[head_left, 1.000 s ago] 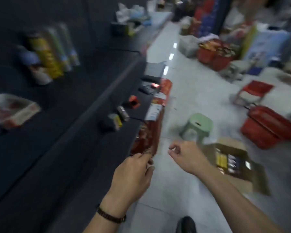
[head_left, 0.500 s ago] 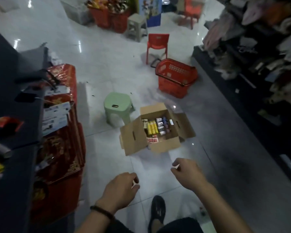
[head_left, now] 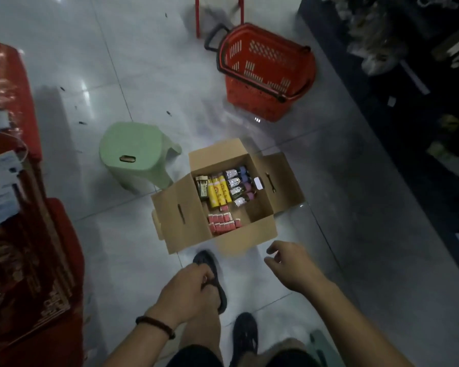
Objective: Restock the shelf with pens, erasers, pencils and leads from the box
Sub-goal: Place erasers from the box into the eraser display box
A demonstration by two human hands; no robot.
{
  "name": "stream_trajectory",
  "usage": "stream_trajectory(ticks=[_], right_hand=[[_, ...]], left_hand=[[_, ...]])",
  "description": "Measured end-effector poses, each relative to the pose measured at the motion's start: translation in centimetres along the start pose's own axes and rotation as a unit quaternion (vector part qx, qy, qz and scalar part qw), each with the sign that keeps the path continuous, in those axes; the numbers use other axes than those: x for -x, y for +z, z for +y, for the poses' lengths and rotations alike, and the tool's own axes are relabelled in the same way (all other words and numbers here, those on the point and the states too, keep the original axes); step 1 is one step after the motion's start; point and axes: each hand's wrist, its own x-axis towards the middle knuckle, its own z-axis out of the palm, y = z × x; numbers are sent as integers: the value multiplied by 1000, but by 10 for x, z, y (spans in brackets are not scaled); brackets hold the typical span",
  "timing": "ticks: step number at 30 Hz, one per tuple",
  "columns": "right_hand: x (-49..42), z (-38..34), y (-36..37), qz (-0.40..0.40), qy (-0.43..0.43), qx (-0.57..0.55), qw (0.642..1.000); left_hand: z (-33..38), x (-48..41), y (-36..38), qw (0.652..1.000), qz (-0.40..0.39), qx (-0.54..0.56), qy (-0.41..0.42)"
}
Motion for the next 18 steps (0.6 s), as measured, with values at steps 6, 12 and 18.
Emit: stream_trajectory(ticks=[6, 12, 18], right_hand=[[-197, 39, 23, -25, 3, 4, 1000], [-388, 95, 67, -34, -52, 66, 996], [-485, 129, 110, -24, -120, 38, 992]], left_hand=[[-25, -213, 22, 999, -35, 7, -20], [-55, -433, 94, 999, -31, -3, -7], [-89, -559, 169, 997, -5, -77, -13]])
